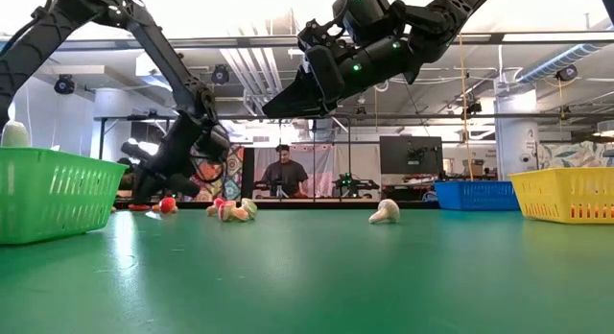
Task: Sort produce into baskets
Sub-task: Put the yellow chili into the yellow bin
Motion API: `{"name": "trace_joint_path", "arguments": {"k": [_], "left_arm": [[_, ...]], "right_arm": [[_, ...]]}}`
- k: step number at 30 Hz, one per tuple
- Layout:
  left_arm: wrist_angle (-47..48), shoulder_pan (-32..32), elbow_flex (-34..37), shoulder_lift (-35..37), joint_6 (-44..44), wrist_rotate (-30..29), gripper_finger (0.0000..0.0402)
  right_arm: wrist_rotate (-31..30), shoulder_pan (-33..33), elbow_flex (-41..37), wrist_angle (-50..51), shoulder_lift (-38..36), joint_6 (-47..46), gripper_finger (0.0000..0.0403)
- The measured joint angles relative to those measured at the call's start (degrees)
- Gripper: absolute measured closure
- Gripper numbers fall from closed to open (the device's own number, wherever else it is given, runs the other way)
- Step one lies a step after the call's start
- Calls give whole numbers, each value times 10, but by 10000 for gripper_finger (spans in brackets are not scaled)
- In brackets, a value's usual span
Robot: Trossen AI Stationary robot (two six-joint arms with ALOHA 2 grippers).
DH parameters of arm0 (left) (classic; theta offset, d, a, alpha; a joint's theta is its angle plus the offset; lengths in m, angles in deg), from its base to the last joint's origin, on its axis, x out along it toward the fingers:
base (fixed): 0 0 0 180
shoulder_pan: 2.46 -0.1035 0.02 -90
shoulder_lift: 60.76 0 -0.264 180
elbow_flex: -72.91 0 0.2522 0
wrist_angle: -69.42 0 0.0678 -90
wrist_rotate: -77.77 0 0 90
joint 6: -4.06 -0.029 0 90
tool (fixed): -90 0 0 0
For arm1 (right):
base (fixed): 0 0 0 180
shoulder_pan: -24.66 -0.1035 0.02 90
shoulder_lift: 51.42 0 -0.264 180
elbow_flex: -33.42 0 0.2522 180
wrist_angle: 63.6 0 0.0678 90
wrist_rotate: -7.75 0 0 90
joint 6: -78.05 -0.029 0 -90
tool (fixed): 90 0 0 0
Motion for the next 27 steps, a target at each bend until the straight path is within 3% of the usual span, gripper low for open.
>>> {"name": "trace_joint_path", "arguments": {"k": [12,17,27], "left_arm": [[5,146,0,0,-98,12,401],[-3,177,0,-1,-127,-28,397],[17,175,-3,-1,-114,-30,312]], "right_arm": [[0,0,0,0,0,2,207],[0,0,0,0,0,1,207],[0,0,0,0,0,0,207]]}}
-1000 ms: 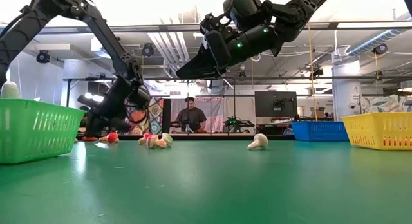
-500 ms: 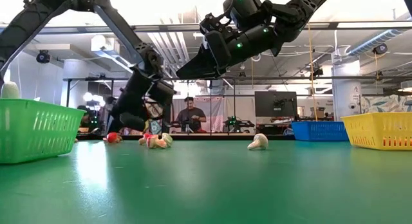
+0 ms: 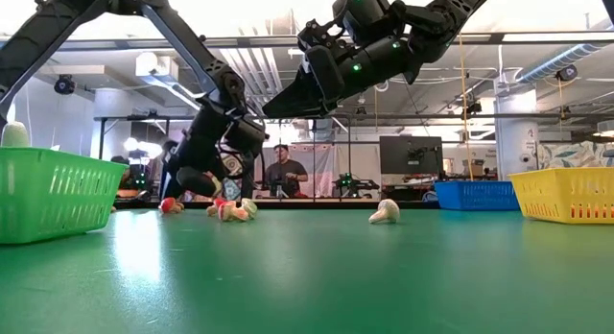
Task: Sort produce into baskets
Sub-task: Put the yellow chili into the yellow bin
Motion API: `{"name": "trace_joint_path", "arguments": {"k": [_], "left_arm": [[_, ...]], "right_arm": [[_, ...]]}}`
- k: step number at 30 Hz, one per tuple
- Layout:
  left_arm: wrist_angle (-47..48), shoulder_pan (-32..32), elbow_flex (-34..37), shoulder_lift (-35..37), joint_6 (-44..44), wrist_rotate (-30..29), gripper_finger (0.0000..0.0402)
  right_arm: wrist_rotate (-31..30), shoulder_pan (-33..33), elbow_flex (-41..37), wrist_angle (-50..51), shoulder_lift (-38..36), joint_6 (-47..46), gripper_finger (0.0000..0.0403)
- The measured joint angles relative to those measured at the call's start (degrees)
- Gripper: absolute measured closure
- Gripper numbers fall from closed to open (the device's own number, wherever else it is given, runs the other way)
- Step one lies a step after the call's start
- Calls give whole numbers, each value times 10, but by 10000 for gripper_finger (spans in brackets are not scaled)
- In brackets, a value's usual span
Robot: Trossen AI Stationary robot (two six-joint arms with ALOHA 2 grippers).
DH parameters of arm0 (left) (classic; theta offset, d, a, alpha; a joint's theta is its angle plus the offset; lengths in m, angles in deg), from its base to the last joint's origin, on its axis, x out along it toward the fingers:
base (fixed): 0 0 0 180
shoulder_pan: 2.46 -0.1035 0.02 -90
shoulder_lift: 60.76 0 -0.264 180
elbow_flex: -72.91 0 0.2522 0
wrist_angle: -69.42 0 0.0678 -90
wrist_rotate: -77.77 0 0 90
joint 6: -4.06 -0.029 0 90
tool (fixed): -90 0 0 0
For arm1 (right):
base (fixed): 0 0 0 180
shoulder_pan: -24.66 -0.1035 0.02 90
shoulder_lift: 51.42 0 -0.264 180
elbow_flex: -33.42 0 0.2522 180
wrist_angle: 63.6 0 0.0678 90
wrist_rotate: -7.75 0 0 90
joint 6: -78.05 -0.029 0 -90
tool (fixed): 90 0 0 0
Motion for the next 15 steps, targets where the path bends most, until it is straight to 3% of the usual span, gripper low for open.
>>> {"name": "trace_joint_path", "arguments": {"k": [7,15], "left_arm": [[15,0,-41,0,-24,-3,248],[-7,-4,-63,-2,-94,-5,233]], "right_arm": [[0,0,0,0,0,0,207],[0,1,0,0,0,0,207]]}}
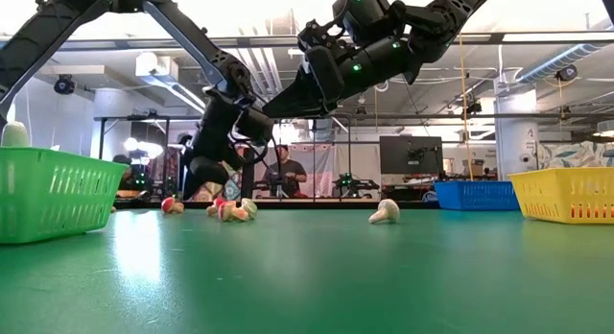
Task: Sort produce into baskets
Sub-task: Put the yellow chili into the yellow bin
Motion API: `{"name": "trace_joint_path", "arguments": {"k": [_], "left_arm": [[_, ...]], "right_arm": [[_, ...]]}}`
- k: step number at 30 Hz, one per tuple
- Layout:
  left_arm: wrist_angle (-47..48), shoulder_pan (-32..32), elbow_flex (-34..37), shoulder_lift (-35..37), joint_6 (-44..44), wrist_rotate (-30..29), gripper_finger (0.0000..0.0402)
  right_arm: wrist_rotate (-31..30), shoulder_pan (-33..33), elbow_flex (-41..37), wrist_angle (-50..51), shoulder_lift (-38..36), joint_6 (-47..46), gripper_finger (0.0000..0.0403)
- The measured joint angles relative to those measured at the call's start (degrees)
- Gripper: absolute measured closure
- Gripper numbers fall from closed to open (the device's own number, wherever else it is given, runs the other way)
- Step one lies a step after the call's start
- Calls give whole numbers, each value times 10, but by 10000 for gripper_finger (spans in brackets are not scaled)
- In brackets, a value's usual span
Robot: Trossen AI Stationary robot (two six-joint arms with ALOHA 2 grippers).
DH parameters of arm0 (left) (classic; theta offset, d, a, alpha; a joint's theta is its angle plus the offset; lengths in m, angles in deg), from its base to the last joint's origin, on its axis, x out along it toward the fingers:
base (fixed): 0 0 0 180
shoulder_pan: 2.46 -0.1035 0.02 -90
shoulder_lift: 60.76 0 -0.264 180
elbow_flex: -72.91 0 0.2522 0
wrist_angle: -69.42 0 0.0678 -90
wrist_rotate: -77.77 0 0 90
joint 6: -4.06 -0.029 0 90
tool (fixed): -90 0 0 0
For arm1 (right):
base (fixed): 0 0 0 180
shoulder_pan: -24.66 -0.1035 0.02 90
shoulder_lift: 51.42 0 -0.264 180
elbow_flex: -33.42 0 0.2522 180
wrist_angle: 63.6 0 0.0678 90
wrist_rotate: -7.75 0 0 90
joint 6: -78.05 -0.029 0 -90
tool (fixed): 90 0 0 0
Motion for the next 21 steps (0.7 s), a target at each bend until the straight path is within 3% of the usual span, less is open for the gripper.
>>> {"name": "trace_joint_path", "arguments": {"k": [13,21], "left_arm": [[2,-4,22,-37,-87,10,239],[3,-3,15,-53,-130,-51,239]], "right_arm": [[0,4,-3,1,0,0,207],[0,4,-3,1,0,0,207]]}}
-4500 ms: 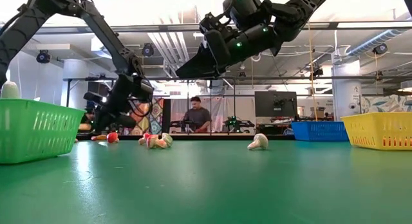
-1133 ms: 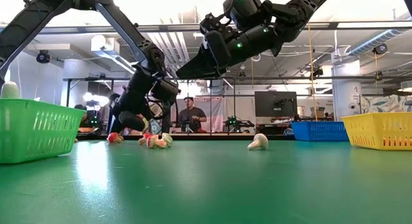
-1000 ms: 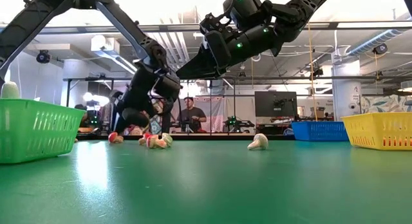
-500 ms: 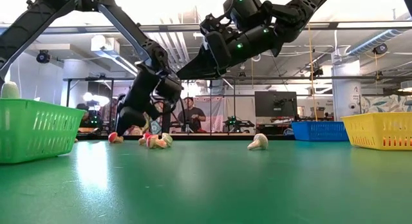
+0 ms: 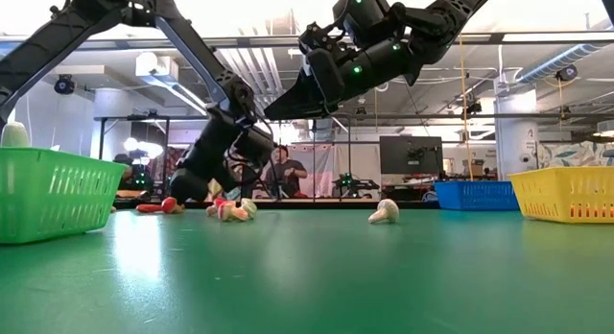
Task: Sort produce into baskets
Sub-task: Put the yellow chili into the yellow bin
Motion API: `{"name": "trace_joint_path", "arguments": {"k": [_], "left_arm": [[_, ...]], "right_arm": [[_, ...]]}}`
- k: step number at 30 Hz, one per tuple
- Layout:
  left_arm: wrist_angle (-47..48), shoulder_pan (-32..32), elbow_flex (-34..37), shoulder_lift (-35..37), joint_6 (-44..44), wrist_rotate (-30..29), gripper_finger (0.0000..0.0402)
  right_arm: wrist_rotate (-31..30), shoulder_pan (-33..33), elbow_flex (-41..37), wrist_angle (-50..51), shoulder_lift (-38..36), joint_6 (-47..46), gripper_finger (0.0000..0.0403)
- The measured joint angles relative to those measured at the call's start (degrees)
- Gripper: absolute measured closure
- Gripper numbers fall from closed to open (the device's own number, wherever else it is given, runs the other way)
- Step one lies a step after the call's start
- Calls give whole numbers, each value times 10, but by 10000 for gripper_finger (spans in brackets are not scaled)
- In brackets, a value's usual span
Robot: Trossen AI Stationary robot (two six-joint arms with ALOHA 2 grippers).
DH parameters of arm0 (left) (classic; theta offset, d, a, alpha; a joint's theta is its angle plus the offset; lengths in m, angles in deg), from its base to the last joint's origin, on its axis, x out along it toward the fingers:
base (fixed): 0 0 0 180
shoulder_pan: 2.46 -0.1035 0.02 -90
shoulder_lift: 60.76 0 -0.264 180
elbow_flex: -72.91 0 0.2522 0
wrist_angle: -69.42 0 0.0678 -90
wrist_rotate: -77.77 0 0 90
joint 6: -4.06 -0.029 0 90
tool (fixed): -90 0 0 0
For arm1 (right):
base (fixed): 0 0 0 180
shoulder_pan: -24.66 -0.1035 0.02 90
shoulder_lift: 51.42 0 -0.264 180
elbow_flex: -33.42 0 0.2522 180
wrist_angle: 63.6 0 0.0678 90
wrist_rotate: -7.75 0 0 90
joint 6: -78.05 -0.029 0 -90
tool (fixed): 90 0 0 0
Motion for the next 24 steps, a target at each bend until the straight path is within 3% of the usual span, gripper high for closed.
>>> {"name": "trace_joint_path", "arguments": {"k": [15,19,24], "left_arm": [[-22,-21,6,0,-189,0,247],[-31,-21,10,1,-239,12,279],[-29,-22,10,2,-244,36,348]], "right_arm": [[0,1,-1,0,0,0,207],[0,1,-1,0,0,0,207],[0,1,-1,0,0,0,207]]}}
